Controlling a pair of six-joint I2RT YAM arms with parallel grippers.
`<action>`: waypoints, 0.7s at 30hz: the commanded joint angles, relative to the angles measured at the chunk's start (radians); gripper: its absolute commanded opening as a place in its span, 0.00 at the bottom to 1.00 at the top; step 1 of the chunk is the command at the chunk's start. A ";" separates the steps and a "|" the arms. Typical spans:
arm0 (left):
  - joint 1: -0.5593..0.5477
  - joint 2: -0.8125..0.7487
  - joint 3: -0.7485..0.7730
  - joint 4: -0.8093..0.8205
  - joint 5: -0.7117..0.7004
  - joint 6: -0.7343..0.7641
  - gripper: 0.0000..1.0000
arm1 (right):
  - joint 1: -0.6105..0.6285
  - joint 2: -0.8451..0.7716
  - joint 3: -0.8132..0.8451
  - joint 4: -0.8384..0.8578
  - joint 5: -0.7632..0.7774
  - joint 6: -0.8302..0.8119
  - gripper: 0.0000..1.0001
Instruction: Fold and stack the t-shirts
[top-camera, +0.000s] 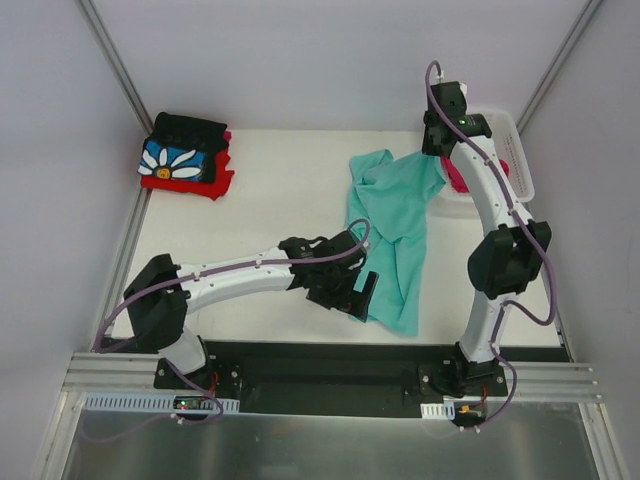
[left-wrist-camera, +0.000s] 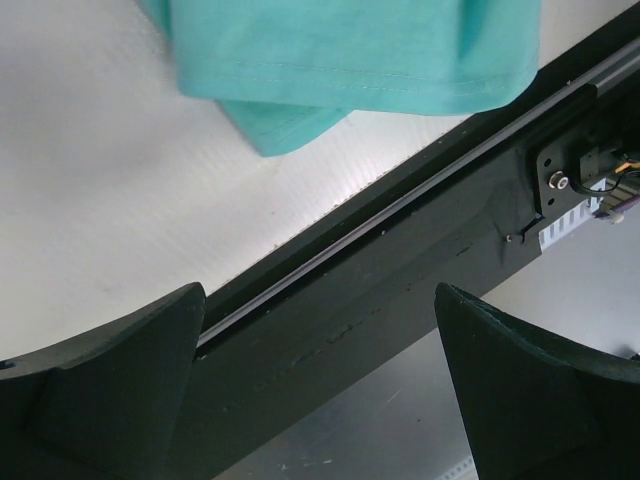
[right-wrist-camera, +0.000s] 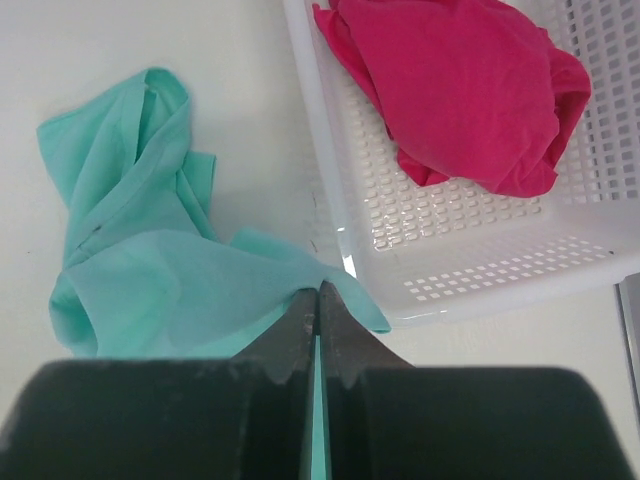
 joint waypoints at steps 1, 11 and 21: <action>-0.046 0.051 0.053 0.115 -0.037 0.012 0.99 | 0.018 -0.098 -0.015 0.038 -0.023 -0.001 0.01; -0.065 0.073 0.009 0.165 -0.110 0.019 0.97 | 0.021 -0.177 -0.050 0.028 -0.084 0.008 0.01; 0.030 0.129 -0.019 0.185 -0.059 0.027 0.95 | 0.053 -0.329 -0.156 0.031 -0.106 0.014 0.01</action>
